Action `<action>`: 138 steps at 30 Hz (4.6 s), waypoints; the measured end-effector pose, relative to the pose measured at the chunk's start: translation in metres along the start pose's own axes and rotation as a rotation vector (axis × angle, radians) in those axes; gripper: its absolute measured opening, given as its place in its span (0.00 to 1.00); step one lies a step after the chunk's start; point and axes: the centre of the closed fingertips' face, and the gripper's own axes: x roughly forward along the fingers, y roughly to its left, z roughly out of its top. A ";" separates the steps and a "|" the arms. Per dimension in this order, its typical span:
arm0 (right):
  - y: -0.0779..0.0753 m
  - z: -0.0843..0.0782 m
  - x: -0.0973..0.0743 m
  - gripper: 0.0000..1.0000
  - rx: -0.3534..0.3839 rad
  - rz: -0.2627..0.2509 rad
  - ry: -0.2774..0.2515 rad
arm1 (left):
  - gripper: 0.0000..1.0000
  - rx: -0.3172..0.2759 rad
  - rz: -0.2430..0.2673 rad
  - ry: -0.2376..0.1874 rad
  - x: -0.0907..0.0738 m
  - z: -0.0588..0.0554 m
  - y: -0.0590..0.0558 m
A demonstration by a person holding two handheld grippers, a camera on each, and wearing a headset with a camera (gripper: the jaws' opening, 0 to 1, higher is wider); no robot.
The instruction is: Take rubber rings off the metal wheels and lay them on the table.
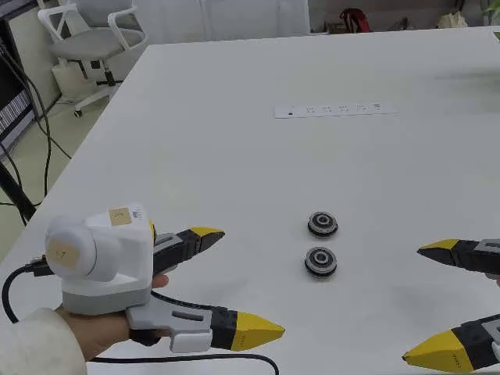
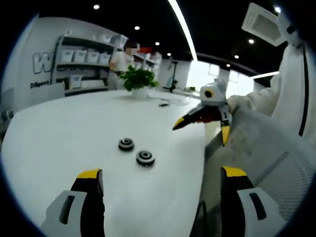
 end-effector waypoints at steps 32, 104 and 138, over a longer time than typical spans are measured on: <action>-0.004 0.006 -0.007 0.98 0.025 -0.013 -0.053 | 1.00 0.029 0.016 0.031 -0.001 -0.002 0.001; -0.035 0.068 -0.031 0.91 -0.063 -0.012 -0.132 | 0.97 0.182 -0.029 -0.004 -0.009 0.068 0.008; -0.058 0.100 0.032 0.63 -0.145 0.067 -0.128 | 0.76 0.257 -0.108 -0.018 0.065 0.085 0.043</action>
